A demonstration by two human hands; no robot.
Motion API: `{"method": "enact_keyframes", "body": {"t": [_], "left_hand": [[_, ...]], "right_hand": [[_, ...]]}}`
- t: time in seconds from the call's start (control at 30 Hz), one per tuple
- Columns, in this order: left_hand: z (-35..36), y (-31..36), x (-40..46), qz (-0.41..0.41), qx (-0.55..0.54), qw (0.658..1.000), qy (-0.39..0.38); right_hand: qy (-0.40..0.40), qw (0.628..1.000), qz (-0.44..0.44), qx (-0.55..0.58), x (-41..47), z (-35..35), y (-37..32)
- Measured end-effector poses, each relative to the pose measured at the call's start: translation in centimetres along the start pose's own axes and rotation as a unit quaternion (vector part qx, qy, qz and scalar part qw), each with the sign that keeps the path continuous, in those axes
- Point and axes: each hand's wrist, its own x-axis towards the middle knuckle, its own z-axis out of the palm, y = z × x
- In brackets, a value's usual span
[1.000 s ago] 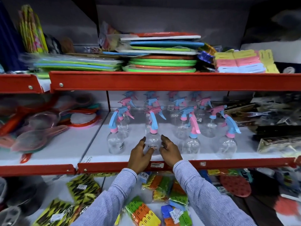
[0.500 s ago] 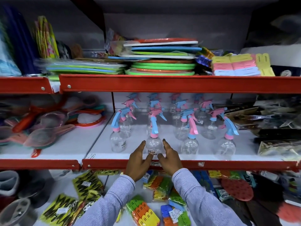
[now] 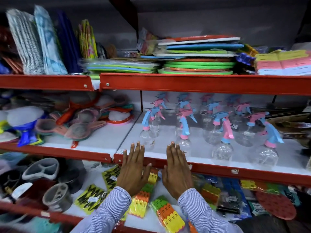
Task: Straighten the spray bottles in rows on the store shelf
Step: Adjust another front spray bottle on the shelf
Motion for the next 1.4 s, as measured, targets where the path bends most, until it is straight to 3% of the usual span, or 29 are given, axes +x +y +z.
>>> {"method": "enact_keyframes", "body": {"t": [0.2, 0.43, 0.63, 1.07, 1.23, 1.4], "left_hand": [[0.0, -3.1, 2.0, 0.005, -0.057, 0.998, -0.023], [0.5, -5.5, 6.2, -0.061, -0.275, 0.957, -0.070], [-0.1, -5.4, 8.2, -0.089, -0.350, 0.928, -0.094], [-0.8, -4.7, 5.9, -0.044, -0.370, 0.926, -0.058], [-1.4, -4.6, 5.4, -0.083, -0.353, 0.930, -0.062], [-1.9, -4.0, 4.7, -0.115, -0.346, 0.931, -0.009]], "right_hand": [[-0.037, 0.998, -0.006, 0.056, 3.2, 2.0, -2.6], [-0.081, 0.946, 0.177, 0.258, 8.4, 3.6, -4.6], [-0.100, 0.920, 0.201, 0.319, 10.4, 3.5, -4.9], [-0.089, 0.915, 0.193, 0.343, 7.8, 2.0, -4.8], [-0.077, 0.912, 0.211, 0.344, 7.1, 1.5, -4.8], [-0.105, 0.890, 0.237, 0.375, 8.9, 1.5, -4.5]]}}
